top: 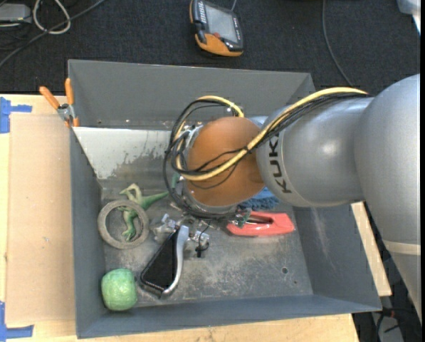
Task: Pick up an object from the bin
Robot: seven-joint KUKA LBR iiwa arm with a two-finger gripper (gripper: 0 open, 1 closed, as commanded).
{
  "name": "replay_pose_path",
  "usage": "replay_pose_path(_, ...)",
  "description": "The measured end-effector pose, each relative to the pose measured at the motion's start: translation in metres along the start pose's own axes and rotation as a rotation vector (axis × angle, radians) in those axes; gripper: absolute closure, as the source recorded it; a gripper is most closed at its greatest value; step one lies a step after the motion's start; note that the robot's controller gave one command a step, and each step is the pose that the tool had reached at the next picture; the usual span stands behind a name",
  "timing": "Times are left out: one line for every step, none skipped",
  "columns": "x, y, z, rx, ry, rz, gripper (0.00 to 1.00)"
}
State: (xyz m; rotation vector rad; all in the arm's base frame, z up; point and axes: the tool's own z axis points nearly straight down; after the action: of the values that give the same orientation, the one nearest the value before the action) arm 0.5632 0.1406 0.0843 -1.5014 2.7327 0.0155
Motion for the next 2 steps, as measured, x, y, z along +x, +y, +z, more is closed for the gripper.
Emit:
replay_pose_path(0.0, 0.0, 0.0, 0.0, 0.0, 0.002, 1.0)
replay_pose_path(0.001, 0.003, -0.022, -0.009, 0.009, 0.003, 1.0)
